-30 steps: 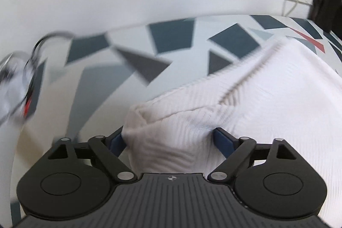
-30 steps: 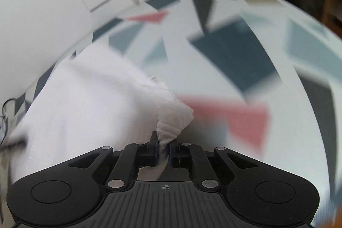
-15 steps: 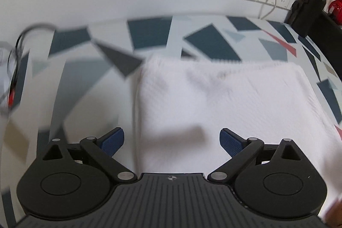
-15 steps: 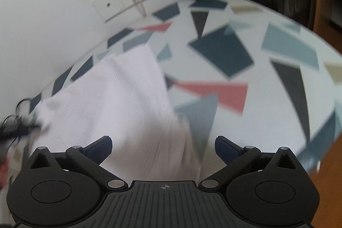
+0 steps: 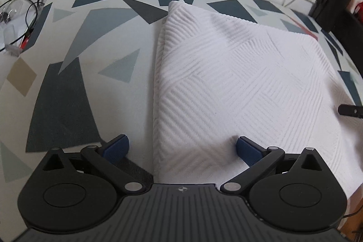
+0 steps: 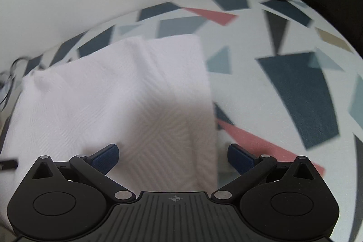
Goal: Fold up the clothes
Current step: 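Smooth the folded shirt flat with both grippers open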
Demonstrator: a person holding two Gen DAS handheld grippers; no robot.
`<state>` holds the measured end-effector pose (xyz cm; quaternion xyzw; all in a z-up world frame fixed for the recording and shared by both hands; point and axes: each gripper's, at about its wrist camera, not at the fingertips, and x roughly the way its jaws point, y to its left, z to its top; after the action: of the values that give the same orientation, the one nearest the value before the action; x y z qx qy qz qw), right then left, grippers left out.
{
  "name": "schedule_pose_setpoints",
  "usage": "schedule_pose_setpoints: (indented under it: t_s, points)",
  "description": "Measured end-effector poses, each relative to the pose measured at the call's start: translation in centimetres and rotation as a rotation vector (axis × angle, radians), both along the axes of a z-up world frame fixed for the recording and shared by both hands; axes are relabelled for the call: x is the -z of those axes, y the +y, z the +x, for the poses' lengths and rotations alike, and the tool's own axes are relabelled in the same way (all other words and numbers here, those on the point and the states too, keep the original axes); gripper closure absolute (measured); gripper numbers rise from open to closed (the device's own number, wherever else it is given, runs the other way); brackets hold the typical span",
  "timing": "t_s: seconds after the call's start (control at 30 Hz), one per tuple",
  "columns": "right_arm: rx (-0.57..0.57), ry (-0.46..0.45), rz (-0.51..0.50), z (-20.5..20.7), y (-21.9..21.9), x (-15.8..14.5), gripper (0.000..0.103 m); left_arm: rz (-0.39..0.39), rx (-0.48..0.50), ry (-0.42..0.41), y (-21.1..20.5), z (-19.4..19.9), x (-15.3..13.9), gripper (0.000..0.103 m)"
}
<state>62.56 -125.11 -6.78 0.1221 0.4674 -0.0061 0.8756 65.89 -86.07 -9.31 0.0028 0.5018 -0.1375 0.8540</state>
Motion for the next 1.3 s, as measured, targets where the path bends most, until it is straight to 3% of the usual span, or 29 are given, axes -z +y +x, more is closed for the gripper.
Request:
schedule_pose_setpoints:
  t_s: [0.17, 0.83, 1.3]
  points:
    - [-0.061, -0.005, -0.123, 0.4, 1.8, 0.5, 0.001, 0.028, 0.000, 0.003, -0.8, 0.9, 0.0, 0.000]
    - [-0.048, -0.034, -0.134, 0.5, 2.0, 0.7, 0.001, 0.043, -0.027, -0.033, -2.0, 2.5, 0.2, 0.000]
    - [-0.124, -0.054, -0.129, 0.7, 1.4, 0.7, 0.001, 0.015, 0.035, 0.010, -3.9, -0.8, -0.1, 0.003]
